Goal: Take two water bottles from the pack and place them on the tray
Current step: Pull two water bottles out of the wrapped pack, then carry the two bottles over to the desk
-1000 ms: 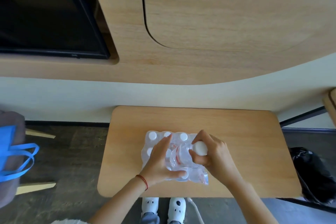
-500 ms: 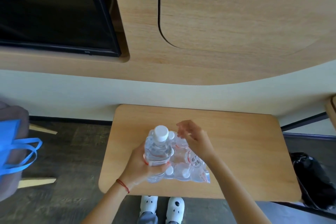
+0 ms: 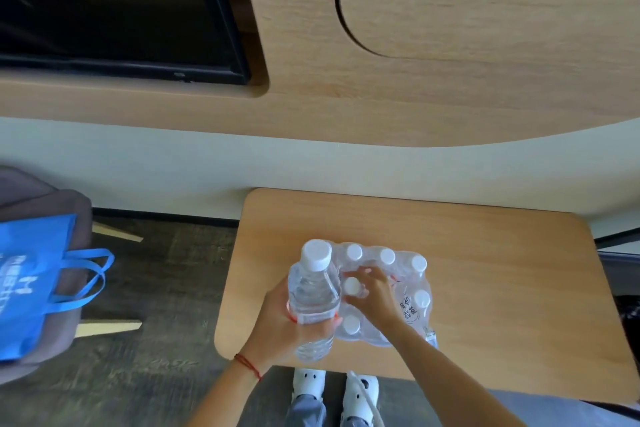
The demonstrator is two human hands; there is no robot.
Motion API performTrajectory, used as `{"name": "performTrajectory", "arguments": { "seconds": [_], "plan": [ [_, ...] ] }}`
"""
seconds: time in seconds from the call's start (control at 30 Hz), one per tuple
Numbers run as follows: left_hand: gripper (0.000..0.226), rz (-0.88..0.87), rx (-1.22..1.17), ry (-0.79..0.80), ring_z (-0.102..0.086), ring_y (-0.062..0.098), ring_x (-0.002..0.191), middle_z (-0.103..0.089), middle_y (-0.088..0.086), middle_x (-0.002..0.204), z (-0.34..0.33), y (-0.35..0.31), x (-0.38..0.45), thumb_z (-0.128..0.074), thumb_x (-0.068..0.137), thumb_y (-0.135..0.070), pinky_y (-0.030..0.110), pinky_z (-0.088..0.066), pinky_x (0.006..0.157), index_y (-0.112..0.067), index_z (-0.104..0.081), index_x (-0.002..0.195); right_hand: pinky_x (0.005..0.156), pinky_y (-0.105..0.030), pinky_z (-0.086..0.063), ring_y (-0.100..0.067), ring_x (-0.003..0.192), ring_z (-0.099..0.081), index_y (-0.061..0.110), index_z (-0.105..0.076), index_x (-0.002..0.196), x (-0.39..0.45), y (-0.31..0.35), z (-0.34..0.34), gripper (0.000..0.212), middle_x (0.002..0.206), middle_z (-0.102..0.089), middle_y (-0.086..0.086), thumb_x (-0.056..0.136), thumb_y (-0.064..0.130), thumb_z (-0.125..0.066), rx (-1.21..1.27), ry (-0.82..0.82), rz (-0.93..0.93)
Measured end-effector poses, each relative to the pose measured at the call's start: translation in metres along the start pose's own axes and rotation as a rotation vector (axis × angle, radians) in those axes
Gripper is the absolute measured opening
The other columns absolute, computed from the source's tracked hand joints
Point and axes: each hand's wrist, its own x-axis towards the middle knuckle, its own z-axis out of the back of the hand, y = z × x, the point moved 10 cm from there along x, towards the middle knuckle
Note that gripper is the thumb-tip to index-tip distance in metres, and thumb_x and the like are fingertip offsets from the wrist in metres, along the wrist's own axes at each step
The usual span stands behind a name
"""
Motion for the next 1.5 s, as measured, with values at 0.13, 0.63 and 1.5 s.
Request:
{"name": "performTrajectory", "arguments": {
  "seconds": [0.13,0.63,1.5],
  "plan": [
    [0.049,-0.005,0.013,-0.001,-0.07,0.008,0.097,-0.073,-0.011,0.103,0.002,-0.008,-0.002,-0.085,0.06,-0.023,0.012,-0.054,0.077,-0.028,-0.062,0.104,0.08,-0.021,-0.04,-0.022,0.098,-0.064,0.016,-0.071,0.104,-0.009,0.008,0.014,0.042,0.114,-0.068,-0.004,0.064,0.024,-0.084,-0.03,-0.088,0.037],
    [0.043,-0.104,-0.06,0.107,-0.072,0.016,0.087,-0.076,0.006,0.091,-0.002,-0.119,0.004,-0.085,0.055,-0.029,0.027,-0.057,0.075,-0.017,-0.069,0.093,0.07,-0.032,-0.053,-0.018,0.078,-0.064,0.024,-0.066,0.09,-0.134,0.144,0.246,0.024,0.083,-0.069,-0.004,0.084,0.045,-0.055,0.617,-0.578,0.251],
    [0.048,-0.273,0.28,0.814,-0.072,0.029,0.091,-0.076,0.011,0.095,-0.463,-0.245,-0.082,-0.084,0.055,-0.036,0.053,-0.057,0.087,-0.015,-0.07,0.096,0.069,-0.05,-0.057,-0.016,0.07,-0.067,0.025,-0.063,0.083,-0.464,-0.076,0.484,0.038,0.073,-0.069,0.008,0.081,0.059,-0.045,0.442,-1.396,-0.163]
  ]
}}
